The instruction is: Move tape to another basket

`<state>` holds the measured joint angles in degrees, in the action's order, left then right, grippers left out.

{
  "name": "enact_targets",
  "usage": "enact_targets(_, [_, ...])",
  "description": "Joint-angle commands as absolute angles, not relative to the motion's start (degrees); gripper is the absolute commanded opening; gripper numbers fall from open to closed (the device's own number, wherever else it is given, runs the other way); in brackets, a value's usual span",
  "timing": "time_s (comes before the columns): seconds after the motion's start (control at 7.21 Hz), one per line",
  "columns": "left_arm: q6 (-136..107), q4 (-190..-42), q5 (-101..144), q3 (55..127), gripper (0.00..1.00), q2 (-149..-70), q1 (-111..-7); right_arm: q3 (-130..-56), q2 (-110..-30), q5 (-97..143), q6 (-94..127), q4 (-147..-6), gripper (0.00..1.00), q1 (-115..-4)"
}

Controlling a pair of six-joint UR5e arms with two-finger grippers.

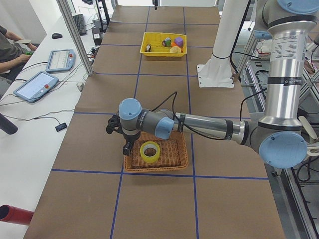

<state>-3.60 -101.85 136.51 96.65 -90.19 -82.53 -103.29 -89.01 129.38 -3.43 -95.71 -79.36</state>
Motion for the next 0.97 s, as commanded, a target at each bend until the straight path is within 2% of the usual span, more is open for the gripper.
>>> enact_targets(0.0, [-3.6,-101.8,136.5,96.9,0.98,-90.2,-82.5,-103.4,-89.0,129.4,-3.4,-95.7,1.00,-79.4])
enact_targets(0.83, [-3.2,-103.1,136.5,97.4,0.98,-90.2,-82.5,-103.4,-89.0,129.5,-3.4,-95.7,1.00,-79.4])
